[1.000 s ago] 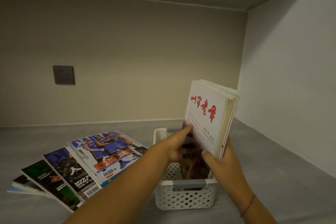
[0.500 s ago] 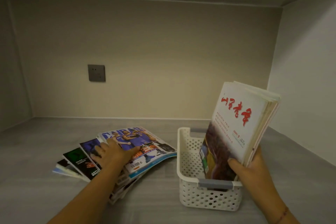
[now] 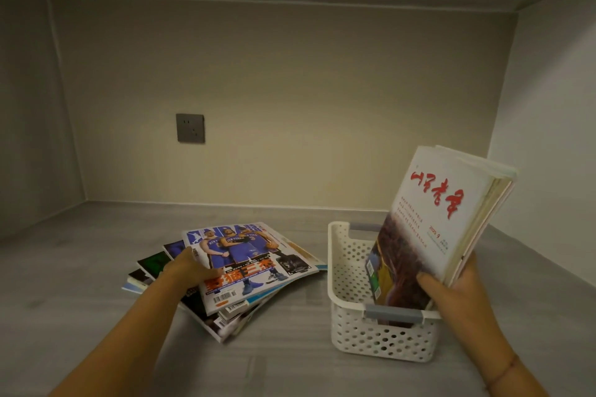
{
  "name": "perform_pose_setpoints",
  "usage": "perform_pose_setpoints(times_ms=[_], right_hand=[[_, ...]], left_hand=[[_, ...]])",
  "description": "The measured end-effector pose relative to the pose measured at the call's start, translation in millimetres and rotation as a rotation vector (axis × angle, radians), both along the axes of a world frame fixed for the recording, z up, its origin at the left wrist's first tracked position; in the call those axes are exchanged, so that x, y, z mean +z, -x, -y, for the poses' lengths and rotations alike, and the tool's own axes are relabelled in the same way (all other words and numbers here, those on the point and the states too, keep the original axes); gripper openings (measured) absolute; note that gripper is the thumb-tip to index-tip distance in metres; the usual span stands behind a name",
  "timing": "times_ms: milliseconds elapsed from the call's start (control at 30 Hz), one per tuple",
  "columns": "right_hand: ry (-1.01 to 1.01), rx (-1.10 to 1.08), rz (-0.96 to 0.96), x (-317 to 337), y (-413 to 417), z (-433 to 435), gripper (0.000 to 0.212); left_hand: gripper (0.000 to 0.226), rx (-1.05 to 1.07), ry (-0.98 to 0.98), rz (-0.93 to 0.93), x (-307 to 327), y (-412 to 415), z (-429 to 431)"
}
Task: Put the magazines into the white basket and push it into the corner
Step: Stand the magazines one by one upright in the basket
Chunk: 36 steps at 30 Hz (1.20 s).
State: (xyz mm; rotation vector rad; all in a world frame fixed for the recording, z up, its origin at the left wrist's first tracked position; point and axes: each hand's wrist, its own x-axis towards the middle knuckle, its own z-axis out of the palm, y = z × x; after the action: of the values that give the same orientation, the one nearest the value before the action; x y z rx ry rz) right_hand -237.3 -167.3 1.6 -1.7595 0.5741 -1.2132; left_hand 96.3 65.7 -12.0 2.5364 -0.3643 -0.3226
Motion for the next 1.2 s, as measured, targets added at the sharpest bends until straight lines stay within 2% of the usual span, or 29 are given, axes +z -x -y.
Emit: perform_pose_setpoints(times_ms=[167, 300, 367, 500, 667, 933, 1200], right_hand=[[-0.012, 0.025, 0.002, 0.4, -1.0, -1.5, 0.069], [-0.012, 0.033, 0.002, 1.1, -0.6, -1.9, 0.068], [-0.011, 0.040, 0.005, 1.8, -0.2, -2.1, 0.066], [-0.024, 0.038, -0.006, 0.5, 0.8, -0.4, 0.069], [-0.010, 0.014, -0.027, -0.8, -0.1, 0.4, 0.068], [0.004, 0.018, -0.018, -2.4, -0.7, 2.4, 0.069], [-0.005, 0.012, -0.020, -0.7, -0.1, -1.0, 0.072]], left_hand=[[0.083, 0.121, 0.046, -0.024, 0.5, 1.6, -2.7], [0.111, 0.240, -0.105, 0.055, -8.6, 6.5, 5.9], [0.114, 0.232, -0.146, 0.071, -13.5, 6.0, 8.8], [0.111, 0.208, -0.145, 0.046, -14.7, -2.5, 9.6], [0.105, 0.238, 0.003, -0.054, -13.8, -13.9, 6.6], [0.109, 0.286, -0.038, -0.015, -18.3, -13.4, -17.7], [0.085, 0.266, -0.031, -0.023, -17.1, 3.3, -36.6]])
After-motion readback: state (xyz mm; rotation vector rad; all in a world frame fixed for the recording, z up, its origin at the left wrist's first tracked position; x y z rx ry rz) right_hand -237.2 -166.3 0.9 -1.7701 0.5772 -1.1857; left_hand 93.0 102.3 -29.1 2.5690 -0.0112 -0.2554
